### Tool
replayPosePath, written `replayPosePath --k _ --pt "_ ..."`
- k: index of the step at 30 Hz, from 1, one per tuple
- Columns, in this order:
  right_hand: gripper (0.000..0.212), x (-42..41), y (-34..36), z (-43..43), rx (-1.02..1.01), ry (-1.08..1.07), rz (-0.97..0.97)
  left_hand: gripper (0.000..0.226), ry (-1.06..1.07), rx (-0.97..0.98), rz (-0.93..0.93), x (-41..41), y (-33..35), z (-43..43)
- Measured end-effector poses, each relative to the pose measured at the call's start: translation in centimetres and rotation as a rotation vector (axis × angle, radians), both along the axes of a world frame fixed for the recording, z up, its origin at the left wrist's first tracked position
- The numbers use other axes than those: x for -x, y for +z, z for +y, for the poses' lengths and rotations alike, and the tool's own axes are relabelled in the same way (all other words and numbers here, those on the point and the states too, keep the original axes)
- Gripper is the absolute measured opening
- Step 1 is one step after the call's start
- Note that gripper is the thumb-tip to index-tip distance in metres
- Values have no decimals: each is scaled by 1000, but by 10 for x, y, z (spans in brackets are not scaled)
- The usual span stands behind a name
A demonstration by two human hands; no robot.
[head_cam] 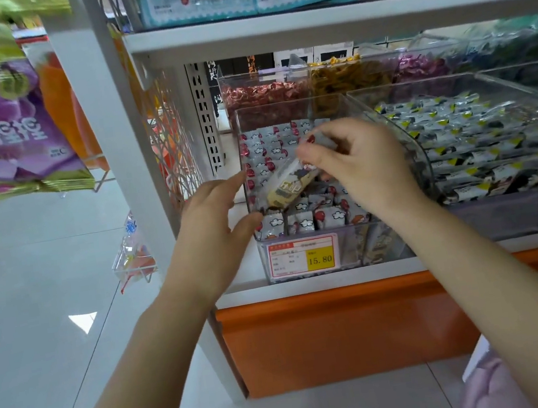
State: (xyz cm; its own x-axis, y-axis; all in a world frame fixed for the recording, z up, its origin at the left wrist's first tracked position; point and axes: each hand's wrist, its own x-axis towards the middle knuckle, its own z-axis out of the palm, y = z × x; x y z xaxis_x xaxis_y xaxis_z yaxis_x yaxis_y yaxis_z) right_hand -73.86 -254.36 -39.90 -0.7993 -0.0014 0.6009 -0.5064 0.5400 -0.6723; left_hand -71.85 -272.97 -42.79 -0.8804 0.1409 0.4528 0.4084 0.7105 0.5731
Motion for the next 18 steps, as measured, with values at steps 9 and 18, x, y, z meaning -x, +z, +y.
replayPosePath --k 9,18 --pt "25 16 -14 -38 -618 67 -34 50 -49 -35 -29 6 1 -4" --pt "15 45 5 -31 -545 79 -202 46 -57 -107 -56 7 2 -6"
